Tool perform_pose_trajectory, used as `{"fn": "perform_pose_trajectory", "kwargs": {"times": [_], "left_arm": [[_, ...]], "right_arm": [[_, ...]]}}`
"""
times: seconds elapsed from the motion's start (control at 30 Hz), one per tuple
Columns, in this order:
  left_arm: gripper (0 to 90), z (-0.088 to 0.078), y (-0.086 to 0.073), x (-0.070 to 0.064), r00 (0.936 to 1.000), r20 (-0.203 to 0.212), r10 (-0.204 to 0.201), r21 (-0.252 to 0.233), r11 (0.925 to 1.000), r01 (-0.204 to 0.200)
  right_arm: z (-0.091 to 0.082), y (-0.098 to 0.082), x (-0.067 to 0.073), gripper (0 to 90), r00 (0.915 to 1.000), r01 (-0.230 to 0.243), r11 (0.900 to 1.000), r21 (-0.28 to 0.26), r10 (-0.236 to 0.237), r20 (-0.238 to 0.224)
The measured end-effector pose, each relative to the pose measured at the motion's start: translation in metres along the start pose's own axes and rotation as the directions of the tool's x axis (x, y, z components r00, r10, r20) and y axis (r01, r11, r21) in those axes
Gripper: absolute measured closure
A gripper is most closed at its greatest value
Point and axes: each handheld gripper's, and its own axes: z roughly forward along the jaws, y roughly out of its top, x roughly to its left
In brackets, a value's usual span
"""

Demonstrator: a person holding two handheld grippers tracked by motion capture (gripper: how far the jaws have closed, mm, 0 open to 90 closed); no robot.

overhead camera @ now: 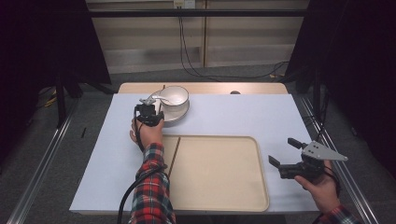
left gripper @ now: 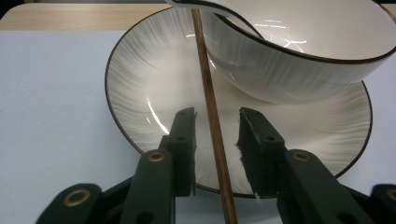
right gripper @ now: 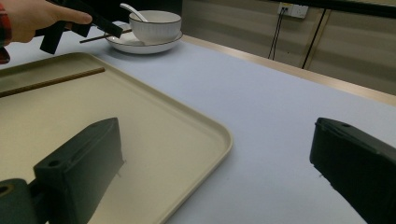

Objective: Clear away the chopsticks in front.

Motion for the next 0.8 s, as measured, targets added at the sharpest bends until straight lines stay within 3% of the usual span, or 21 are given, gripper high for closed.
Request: {"fn": "perform_pose_trajectory", "kwargs": {"times": [0.1,0.27,0.43,0.8], "left_arm": [[73.9,0.003,0.000,0.000,1.0000,-0.010,0.001,0.034,0.9994,-0.001],[85.1,0.003,0.001,0.001,0.9988,-0.034,-0.035,0.050,0.9981,0.037],[85.7,-0.002,-0.001,0.000,0.9977,-0.029,-0.061,0.042,0.9972,0.062],[85.7,-0.032,-0.008,0.000,0.9904,-0.016,-0.137,0.018,0.9903,0.137]], "right_arm": [[0.000,0.000,0.000,2.0,1.0000,-0.002,1.000,0.003,0.002,0.000],[0.000,0.000,0.000,2.0,1.0000,-0.002,1.000,0.003,0.002,0.000],[0.000,-0.001,0.000,2.0,1.0000,0.000,1.000,0.003,0.000,0.001],[0.002,0.000,0.001,2.0,1.0000,0.004,1.000,0.001,-0.004,-0.002]]}}
